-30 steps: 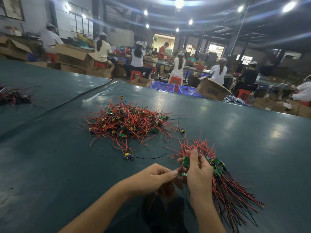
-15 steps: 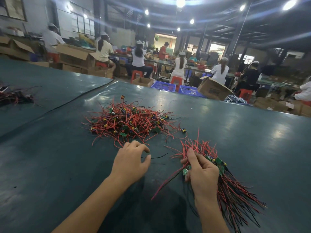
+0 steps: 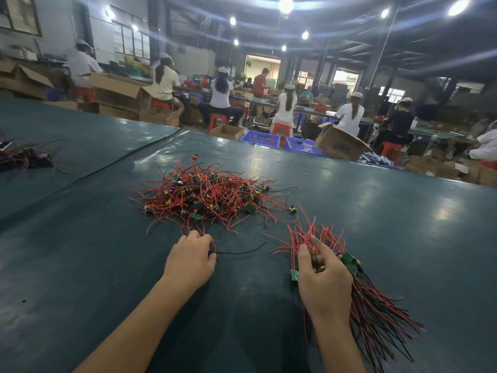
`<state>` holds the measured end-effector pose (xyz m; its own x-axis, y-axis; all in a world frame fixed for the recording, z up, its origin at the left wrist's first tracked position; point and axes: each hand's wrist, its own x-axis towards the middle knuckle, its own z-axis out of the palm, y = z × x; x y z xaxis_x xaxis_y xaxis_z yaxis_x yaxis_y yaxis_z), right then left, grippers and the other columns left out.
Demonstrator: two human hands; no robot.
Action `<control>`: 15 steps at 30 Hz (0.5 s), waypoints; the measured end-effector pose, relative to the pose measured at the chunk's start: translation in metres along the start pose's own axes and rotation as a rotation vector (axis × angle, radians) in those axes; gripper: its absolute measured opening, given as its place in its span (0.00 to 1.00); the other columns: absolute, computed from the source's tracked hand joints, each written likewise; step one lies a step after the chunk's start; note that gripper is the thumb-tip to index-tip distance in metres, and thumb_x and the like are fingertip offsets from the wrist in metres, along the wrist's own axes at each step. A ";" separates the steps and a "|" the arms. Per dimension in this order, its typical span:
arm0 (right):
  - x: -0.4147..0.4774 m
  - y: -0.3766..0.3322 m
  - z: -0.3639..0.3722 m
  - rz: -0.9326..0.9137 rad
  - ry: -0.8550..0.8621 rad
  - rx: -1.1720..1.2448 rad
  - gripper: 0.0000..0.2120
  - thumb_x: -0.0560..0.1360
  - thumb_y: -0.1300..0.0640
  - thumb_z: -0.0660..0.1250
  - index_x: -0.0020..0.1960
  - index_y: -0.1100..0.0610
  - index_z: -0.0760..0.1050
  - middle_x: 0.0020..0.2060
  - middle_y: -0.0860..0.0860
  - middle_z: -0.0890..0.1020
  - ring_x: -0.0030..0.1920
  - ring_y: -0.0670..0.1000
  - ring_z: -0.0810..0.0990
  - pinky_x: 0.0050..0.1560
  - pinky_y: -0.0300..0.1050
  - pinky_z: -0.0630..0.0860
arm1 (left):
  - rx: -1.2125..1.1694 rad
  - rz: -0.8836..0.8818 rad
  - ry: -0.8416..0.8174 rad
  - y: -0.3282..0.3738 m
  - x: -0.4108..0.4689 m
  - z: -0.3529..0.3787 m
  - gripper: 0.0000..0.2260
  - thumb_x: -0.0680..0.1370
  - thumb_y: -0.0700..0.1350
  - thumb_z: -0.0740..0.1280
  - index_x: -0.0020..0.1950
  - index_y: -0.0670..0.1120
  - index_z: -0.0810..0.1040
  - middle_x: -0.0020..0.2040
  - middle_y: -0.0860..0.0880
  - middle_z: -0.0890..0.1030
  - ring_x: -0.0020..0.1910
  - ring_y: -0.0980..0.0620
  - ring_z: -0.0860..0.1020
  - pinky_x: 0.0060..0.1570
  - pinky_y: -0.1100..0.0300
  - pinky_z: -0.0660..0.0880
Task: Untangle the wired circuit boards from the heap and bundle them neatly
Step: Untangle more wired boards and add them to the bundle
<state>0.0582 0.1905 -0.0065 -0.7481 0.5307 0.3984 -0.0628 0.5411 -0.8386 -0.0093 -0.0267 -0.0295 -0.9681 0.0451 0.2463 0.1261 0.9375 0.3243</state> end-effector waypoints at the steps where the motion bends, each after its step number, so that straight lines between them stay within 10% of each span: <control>1: -0.002 -0.002 -0.001 -0.010 0.008 -0.077 0.17 0.76 0.46 0.67 0.64 0.46 0.77 0.36 0.42 0.79 0.38 0.46 0.77 0.41 0.43 0.71 | 0.007 -0.002 -0.001 0.000 0.000 0.000 0.10 0.80 0.51 0.62 0.59 0.50 0.76 0.57 0.48 0.74 0.56 0.49 0.73 0.56 0.56 0.73; 9: -0.001 -0.001 -0.003 -0.047 0.037 -0.319 0.24 0.76 0.45 0.67 0.70 0.51 0.73 0.56 0.48 0.80 0.60 0.55 0.71 0.48 0.49 0.70 | -0.436 0.209 0.321 0.017 -0.005 -0.008 0.08 0.79 0.46 0.66 0.56 0.45 0.80 0.50 0.52 0.73 0.43 0.58 0.76 0.47 0.65 0.75; 15: -0.013 -0.017 0.011 -0.139 -0.078 0.200 0.04 0.76 0.52 0.70 0.50 0.50 0.81 0.38 0.45 0.82 0.39 0.48 0.79 0.45 0.43 0.78 | -0.607 0.480 0.504 0.042 -0.016 -0.020 0.11 0.80 0.47 0.65 0.56 0.41 0.81 0.51 0.50 0.74 0.44 0.60 0.76 0.46 0.65 0.76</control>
<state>0.0619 0.1673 -0.0017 -0.7713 0.4045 0.4914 -0.2919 0.4614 -0.8378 0.0162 0.0053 -0.0020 -0.5922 0.0927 0.8005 0.7192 0.5089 0.4731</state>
